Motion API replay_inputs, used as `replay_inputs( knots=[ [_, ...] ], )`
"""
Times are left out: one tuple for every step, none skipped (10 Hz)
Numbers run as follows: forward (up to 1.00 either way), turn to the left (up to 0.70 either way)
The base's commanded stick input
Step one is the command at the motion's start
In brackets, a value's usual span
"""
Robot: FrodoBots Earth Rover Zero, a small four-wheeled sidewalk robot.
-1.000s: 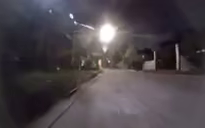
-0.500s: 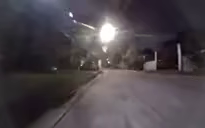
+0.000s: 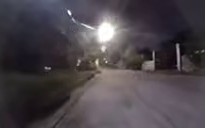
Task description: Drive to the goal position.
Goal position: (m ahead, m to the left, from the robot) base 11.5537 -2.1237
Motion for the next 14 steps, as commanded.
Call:
replay_inputs(
  knots=[
    [0.70, 0.00],
    [0.70, 0.00],
    [0.70, 0.00],
    [0.70, 0.00],
    [0.70, 0.00],
    [0.70, 0.00],
    [0.70, 0.00],
    [0.70, 0.00],
    [0.70, 0.00],
    [0.70, -0.12],
    [0.70, -0.30],
    [0.70, -0.35],
    [0.70, -0.35],
    [0.70, -0.35]
  ],
)
